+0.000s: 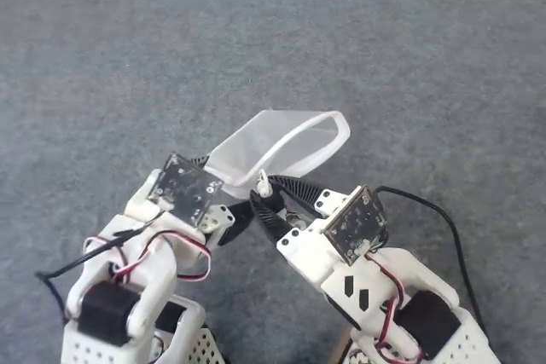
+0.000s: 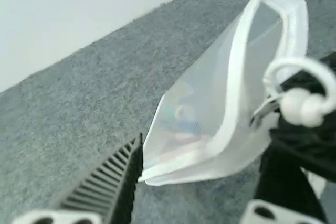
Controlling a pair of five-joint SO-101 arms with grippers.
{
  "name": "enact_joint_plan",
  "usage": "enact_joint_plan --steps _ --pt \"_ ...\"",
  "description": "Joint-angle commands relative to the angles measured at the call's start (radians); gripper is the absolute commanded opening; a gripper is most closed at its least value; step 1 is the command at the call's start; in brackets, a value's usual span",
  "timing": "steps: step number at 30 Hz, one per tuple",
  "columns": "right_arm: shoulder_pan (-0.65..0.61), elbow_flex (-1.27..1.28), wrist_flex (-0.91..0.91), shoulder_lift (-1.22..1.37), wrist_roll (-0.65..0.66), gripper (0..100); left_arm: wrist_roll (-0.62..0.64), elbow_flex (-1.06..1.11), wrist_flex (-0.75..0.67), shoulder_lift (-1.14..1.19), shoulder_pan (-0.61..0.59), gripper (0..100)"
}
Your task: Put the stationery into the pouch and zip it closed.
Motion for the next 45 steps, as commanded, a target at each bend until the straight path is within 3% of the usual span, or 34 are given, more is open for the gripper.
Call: enact_joint_plan --steps 1,9,16,25,37,45 --pt "-0.022 -0.068 0.008 -0.022 0.011 0.6 -0.029 0.041 -0.078 -0.008 0.006 33" --pt "-0.024 -0.069 0.027 -0.022 0.014 0.6 0.025 0.104 -0.198 -0.008 0.006 33" --pt "-0.024 -0.071 0.028 -0.022 0.015 0.6 0.035 0.107 -0.207 -0.008 0.043 33" --pt "-0.024 -0.071 0.028 -0.022 0.015 0.6 0.035 0.216 -0.368 -0.009 0.115 21" --pt "-0.015 -0.071 0.018 -0.022 0.008 0.6 0.032 0.211 -0.367 -0.009 0.114 3" --pt "0.068 -0.066 -0.05 -0.022 -0.068 0.6 0.031 0.197 -0.321 -0.009 0.114 1"
